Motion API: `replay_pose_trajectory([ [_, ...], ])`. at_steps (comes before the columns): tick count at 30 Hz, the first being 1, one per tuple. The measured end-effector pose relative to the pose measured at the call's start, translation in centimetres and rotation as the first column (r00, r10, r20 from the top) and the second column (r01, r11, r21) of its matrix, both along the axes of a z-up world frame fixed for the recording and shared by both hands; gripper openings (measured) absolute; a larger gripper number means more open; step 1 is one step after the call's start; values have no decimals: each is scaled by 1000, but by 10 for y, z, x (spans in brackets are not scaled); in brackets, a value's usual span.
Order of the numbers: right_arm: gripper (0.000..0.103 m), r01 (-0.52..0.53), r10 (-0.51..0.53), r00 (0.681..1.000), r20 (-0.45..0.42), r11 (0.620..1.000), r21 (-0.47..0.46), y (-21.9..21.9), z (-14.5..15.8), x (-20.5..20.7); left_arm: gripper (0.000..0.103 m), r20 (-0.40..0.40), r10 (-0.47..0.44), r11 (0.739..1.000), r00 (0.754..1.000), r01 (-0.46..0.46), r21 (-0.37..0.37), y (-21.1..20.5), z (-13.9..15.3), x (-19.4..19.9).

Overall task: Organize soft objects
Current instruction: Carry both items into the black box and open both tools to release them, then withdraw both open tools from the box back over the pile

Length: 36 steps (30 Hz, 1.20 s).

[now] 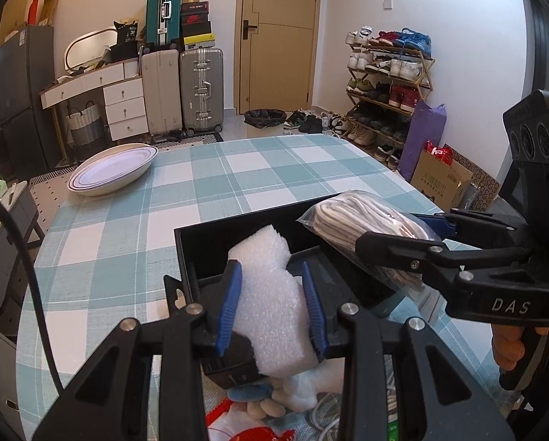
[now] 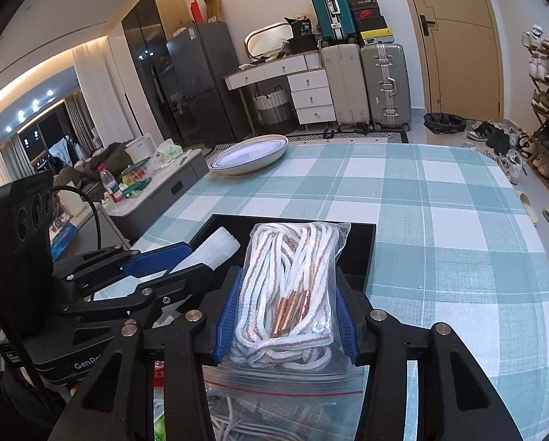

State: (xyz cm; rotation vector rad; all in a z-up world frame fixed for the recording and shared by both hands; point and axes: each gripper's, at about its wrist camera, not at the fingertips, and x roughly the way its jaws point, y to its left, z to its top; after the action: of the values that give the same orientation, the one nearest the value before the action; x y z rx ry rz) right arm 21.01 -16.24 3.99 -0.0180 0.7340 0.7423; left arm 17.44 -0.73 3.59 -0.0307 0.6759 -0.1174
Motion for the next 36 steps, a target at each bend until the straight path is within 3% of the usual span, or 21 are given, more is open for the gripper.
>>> replay_pose_trajectory([
  [16, 48, -40, 35, 999, -33, 987, -155, 29, -22, 26, 32, -57, 0, 1000, 998, 0, 1, 4, -17, 11],
  [25, 53, -47, 35, 996, -77, 986, -159, 32, -22, 20, 32, -40, 12, 1000, 999, -12, -9, 12, -12, 0],
  [30, 71, -27, 23, 999, -33, 993, -113, 24, -16, 12, 34, -32, 11, 1000, 999, -11, -8, 16, -8, -8],
  [32, 87, -6, 6, 1000, 3, 996, -89, 17, -9, 6, 49, -27, 12, 1000, 1000, -13, -6, 18, -6, -12],
  [34, 92, 5, -3, 1000, 23, 998, -67, 9, -2, 0, 61, -14, 9, 1000, 1000, -9, -8, 19, -3, -17],
  [36, 98, 16, -14, 999, 34, 999, -45, 0, 3, -6, 63, 1, 20, 1000, 1000, -20, 10, 19, 0, -24],
])
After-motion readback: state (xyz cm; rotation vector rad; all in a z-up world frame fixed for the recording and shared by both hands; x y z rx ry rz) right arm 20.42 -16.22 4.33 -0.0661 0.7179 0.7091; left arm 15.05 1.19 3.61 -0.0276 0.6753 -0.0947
